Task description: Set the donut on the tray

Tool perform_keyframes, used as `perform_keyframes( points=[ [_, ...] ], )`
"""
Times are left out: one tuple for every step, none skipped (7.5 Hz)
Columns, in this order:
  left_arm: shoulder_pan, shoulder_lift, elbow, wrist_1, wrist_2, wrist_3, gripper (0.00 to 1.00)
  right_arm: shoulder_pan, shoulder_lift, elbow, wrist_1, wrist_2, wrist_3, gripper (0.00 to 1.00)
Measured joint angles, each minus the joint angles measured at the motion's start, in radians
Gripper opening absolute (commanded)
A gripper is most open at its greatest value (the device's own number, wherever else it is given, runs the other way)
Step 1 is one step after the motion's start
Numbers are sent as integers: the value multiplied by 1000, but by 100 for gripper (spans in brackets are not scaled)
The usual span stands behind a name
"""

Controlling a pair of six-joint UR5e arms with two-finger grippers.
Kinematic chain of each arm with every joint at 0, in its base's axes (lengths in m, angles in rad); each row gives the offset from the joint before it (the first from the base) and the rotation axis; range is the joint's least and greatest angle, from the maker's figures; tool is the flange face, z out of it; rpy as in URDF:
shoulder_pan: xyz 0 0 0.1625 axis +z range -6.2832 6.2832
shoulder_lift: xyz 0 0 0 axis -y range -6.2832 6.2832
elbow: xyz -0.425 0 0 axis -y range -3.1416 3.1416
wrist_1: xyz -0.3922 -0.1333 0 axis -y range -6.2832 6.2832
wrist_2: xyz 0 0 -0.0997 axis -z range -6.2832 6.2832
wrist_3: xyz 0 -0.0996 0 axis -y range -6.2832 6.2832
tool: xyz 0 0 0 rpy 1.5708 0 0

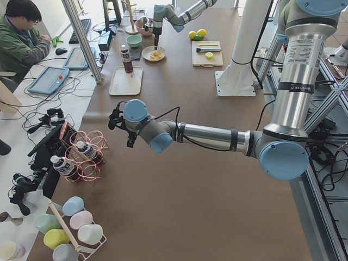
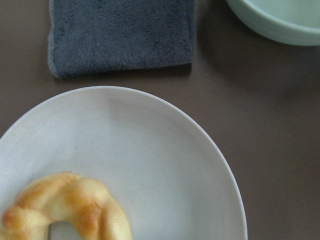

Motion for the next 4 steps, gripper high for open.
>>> perform_keyframes(
  points=[
    [5, 0, 2, -15, 2, -18, 99, -1, -1, -11, 9, -11, 22, 80],
    [19, -1, 5, -36, 5, -39, 99, -1, -16, -14, 12, -18, 31, 68],
    [28, -1, 6, -58, 6, -64, 99, -1, -30, -14, 13, -25, 34, 15],
    [33, -1, 7, -76, 6, -83, 99, -1, -42, -14, 14, -32, 37, 0]
  ],
)
